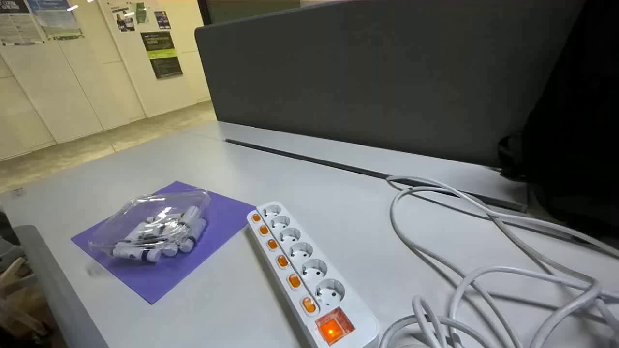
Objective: Turn on the first switch from the left
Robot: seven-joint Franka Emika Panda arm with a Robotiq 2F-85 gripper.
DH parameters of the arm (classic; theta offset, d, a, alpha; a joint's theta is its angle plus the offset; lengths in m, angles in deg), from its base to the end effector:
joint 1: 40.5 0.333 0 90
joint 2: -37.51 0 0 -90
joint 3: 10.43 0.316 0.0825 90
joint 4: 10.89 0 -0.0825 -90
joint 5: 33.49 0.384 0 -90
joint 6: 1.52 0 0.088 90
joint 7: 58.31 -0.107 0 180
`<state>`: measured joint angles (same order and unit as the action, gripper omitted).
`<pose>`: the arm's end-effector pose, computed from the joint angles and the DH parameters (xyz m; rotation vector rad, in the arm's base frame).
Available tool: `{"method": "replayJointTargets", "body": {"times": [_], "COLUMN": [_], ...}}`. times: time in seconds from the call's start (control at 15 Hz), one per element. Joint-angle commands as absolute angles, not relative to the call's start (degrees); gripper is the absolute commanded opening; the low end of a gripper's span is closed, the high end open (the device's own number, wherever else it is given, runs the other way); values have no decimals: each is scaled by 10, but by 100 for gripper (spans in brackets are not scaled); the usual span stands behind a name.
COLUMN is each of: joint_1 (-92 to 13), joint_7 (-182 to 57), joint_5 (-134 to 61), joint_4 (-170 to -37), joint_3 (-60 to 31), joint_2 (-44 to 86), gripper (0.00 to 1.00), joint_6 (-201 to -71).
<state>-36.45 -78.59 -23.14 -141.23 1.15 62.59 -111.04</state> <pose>0.4093 0.1369 0.5285 -3.0287 0.2300 -0.0598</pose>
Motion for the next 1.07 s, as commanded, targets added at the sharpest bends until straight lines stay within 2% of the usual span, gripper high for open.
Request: {"method": "replayJointTargets", "body": {"times": [0.0, 0.67, 1.0], "joint_1": [-360, -360, -380], "joint_7": [-788, -788, -829], "joint_5": [-233, -233, -284], "joint_4": [-1411, -1411, -1438], "joint_3": [8, 8, 25], "joint_2": [625, 625, 584], "gripper": [100, 100, 100], "joint_6": [-1109, -1110, -1227]}}
